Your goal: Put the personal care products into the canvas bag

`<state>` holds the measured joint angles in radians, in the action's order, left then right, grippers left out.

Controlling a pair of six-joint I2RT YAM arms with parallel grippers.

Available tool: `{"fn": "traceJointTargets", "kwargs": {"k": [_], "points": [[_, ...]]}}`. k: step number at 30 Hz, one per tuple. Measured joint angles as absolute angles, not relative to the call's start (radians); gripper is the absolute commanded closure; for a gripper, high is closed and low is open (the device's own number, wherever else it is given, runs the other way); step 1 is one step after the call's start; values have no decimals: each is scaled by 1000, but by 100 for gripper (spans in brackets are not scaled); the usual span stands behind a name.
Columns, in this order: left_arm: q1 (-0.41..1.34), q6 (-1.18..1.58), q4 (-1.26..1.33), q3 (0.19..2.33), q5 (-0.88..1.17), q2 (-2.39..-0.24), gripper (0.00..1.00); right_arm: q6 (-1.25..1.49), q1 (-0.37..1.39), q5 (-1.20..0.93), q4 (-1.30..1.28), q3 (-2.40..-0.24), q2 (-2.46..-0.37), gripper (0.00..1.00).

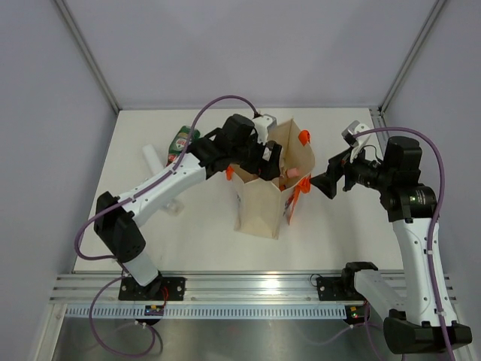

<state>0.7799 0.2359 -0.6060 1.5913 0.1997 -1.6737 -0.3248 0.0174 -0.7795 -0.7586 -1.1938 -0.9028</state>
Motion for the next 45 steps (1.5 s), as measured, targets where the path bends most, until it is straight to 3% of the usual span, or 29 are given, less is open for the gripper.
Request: {"fn": "traceJointTargets", "kwargs": {"k": [16, 23, 27, 35, 45], "points": [[656, 309, -525, 1633, 127, -1519, 1, -345, 16, -772, -791, -1185, -947, 0], [518, 582, -551, 1219, -123, -1064, 1, -229, 12, -630, -679, -1134, -928, 1], [424, 780, -646, 1037, -238, -919, 1, -212, -9, -641, -653, -1098, -920, 1], [183, 928, -690, 780, -253, -1024, 1, -212, -35, -683, -602, -1048, -902, 1], [78, 966, -628, 809, -230, -1418, 7, -213, -50, -702, -587, -1011, -903, 0]]}}
